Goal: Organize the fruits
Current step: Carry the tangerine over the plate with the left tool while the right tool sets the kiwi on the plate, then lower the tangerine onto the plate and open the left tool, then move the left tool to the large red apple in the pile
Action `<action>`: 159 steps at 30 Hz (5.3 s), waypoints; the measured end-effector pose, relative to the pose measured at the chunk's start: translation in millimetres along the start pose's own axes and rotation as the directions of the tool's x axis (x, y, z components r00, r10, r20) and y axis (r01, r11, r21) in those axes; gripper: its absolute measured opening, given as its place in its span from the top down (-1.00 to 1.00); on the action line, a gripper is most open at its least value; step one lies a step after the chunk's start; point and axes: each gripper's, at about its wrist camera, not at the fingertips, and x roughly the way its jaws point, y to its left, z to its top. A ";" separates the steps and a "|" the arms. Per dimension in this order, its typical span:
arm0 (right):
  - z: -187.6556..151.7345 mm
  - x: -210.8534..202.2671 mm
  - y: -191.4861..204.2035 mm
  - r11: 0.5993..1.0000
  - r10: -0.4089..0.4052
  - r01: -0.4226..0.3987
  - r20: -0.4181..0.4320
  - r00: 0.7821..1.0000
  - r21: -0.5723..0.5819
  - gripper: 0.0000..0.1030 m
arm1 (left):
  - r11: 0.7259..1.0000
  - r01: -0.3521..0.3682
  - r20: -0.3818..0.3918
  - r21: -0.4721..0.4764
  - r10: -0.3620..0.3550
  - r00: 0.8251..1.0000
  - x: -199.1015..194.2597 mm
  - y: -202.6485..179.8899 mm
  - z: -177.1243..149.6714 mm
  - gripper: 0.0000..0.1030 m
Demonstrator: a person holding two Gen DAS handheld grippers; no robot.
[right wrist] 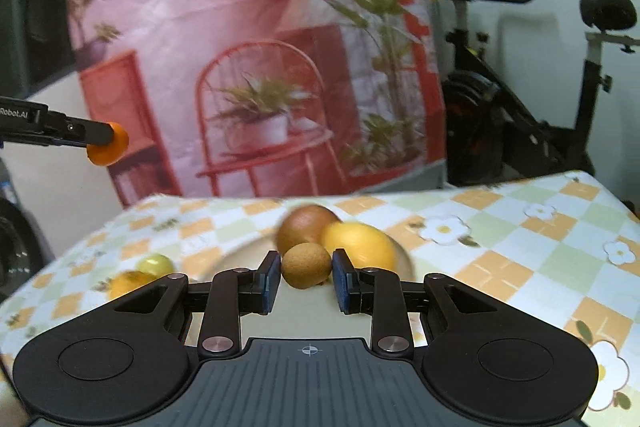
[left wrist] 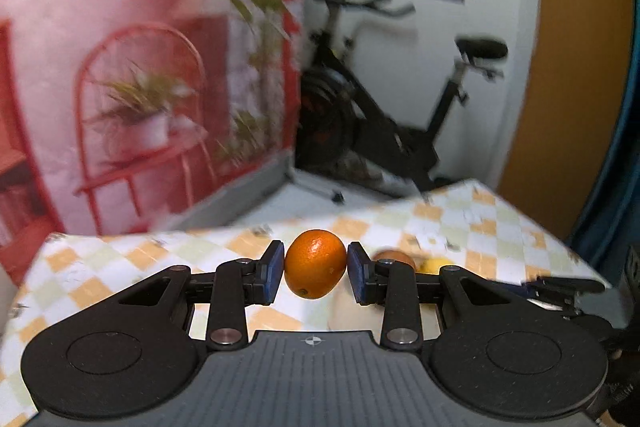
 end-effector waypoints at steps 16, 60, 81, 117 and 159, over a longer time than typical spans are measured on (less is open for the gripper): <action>-14.6 30.8 -22.0 0.996 -0.080 0.077 -0.077 0.994 -0.034 0.50 | 0.983 0.093 -0.253 0.160 -0.051 0.966 116.8 -41.8 -30.5 0.29; -14.2 19.7 -30.0 0.997 -0.077 0.077 -0.015 0.997 0.006 0.28 | 0.999 -0.026 -0.211 0.045 0.035 0.977 130.2 -29.0 -24.5 0.14; -15.6 10.1 -32.2 0.995 -0.089 0.088 0.029 0.996 0.046 0.26 | 0.992 -0.122 -0.113 -0.040 0.117 0.987 41.1 -7.6 -25.0 0.13; -56.0 -35.6 92.7 0.955 0.193 -0.203 -0.067 0.979 -0.218 -0.09 | 0.965 -0.159 -0.109 -0.208 0.138 0.984 -40.5 2.1 -95.4 0.14; -50.2 -32.0 62.2 0.974 0.227 -0.225 -0.249 0.942 0.038 -0.01 | 0.979 -0.008 -0.110 -0.206 -0.015 0.994 -39.8 -14.9 -114.6 0.14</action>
